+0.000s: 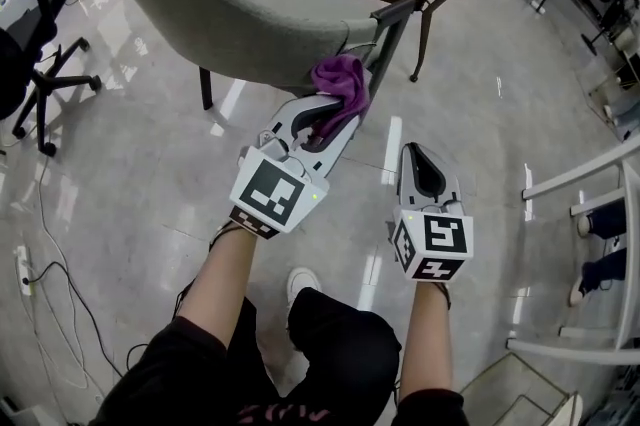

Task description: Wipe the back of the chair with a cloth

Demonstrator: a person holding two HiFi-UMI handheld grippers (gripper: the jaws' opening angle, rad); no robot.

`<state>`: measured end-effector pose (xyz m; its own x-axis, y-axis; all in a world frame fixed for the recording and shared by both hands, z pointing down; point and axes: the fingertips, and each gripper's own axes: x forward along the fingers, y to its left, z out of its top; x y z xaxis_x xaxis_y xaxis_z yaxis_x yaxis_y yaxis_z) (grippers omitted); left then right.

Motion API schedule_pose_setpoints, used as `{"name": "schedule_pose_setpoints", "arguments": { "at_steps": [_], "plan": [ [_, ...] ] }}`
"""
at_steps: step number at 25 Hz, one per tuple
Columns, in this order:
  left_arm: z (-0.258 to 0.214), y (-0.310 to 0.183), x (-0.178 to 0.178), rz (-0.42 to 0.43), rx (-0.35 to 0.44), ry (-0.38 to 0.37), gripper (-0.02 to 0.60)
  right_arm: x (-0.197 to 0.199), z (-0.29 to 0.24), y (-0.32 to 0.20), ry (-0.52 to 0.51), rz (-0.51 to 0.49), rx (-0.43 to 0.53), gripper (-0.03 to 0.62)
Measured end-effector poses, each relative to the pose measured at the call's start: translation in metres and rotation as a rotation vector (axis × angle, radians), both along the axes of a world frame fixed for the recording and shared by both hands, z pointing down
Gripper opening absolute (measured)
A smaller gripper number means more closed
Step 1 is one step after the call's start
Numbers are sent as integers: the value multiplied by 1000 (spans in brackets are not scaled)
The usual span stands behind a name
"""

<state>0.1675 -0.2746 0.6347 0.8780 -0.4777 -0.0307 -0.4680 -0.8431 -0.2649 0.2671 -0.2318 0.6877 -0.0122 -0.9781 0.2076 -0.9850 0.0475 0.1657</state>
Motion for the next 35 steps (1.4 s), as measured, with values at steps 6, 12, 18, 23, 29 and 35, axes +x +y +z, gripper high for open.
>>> {"name": "schedule_pose_setpoints", "arguments": {
  "at_steps": [6, 12, 18, 23, 29, 35],
  "plan": [
    [-8, 15, -71, -78, 11, 13, 72, -38, -11, -8, -24, -57, 26, 29],
    [-11, 7, -158, -246, -66, 68, 72, -76, -14, -19, -61, -102, 38, 28],
    [-8, -10, -225, -387, -62, 130, 71, -100, -14, -29, -70, -158, 42, 28],
    [11, -27, -251, -486, -92, 147, 71, -92, -2, -43, -54, -146, 33, 28],
    [16, -49, -263, -543, -130, 128, 71, -79, -3, -62, -68, -139, 2, 28],
    [-10, -58, -270, -584, -161, 103, 71, -76, -33, -80, -127, -130, -35, 28]
  ]
}}
